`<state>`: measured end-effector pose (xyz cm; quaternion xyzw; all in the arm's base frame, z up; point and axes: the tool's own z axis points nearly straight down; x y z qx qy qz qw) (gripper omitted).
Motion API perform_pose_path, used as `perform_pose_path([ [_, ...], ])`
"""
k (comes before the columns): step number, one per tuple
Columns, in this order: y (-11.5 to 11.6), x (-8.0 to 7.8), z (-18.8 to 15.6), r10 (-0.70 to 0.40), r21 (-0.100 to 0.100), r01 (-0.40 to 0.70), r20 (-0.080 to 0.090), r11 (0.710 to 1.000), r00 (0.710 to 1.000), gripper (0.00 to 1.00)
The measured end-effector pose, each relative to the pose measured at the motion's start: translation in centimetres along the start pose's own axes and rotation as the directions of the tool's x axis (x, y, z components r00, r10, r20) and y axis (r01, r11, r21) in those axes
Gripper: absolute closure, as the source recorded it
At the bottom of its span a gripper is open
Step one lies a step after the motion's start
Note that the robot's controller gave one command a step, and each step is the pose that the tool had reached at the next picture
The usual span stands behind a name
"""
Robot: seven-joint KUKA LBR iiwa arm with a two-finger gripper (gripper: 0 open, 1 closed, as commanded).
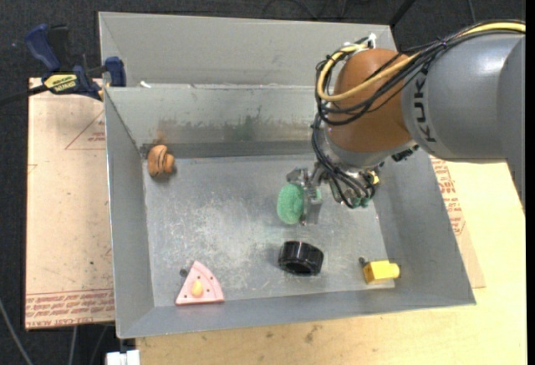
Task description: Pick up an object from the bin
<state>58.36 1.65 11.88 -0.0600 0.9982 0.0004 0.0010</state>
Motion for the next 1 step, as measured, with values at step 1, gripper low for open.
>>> perform_pose_path([
  [1, 0.01, 0.03, -1.38, 0.000, 0.000, 0.000, 0.000, 1.000, 1.000, 1.00],
])
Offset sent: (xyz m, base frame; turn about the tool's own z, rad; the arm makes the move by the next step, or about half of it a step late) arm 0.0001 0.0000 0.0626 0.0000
